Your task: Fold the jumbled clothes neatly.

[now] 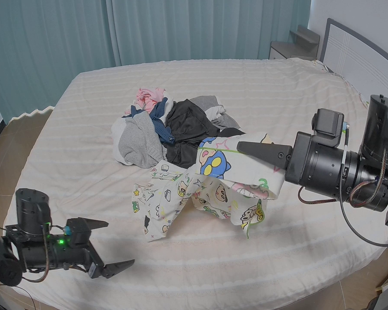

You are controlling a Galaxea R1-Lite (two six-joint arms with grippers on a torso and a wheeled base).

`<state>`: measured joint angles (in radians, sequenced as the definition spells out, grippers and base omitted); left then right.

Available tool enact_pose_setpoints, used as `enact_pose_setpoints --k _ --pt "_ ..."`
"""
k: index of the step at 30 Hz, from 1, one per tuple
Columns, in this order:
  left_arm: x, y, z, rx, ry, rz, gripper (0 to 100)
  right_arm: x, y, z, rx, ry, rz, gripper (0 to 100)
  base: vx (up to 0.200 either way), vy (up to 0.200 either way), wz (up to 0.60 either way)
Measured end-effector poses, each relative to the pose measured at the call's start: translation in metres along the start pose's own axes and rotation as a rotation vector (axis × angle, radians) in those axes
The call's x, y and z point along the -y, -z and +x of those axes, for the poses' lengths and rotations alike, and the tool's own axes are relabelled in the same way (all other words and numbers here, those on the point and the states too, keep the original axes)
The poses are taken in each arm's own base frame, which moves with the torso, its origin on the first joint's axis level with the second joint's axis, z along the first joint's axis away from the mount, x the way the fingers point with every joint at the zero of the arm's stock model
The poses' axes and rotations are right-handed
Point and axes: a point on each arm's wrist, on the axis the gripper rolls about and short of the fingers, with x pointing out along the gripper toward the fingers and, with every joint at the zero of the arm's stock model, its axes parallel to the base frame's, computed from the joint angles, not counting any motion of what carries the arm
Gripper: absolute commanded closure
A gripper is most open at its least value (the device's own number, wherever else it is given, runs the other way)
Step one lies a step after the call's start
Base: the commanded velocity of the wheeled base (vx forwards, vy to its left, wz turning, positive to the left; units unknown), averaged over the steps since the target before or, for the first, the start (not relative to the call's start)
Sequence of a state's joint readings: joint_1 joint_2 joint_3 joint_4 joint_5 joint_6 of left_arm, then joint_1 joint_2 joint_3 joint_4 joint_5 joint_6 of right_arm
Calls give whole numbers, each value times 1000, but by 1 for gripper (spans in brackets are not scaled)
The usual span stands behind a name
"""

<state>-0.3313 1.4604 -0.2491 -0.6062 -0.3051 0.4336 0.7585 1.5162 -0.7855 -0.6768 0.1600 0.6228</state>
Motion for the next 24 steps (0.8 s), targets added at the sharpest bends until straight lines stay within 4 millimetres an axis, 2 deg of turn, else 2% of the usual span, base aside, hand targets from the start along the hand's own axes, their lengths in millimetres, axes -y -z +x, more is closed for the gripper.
enact_pose_setpoints --k 8,14,20,24 --pt "-2 6 69 99 4 35 0 -13 -8 1 7 -54 -10 100 0 0 0" --pt "19 19 113 133 -17 -13 0 -24 -14 3 8 -91 -15 100 0 0 0" --pt "48 42 139 24 -42 -74 0 -33 -19 4 13 -120 -20 100 0 0 0" --pt "57 45 149 2 -54 -110 0 -36 -20 4 17 -128 -21 100 0 0 0"
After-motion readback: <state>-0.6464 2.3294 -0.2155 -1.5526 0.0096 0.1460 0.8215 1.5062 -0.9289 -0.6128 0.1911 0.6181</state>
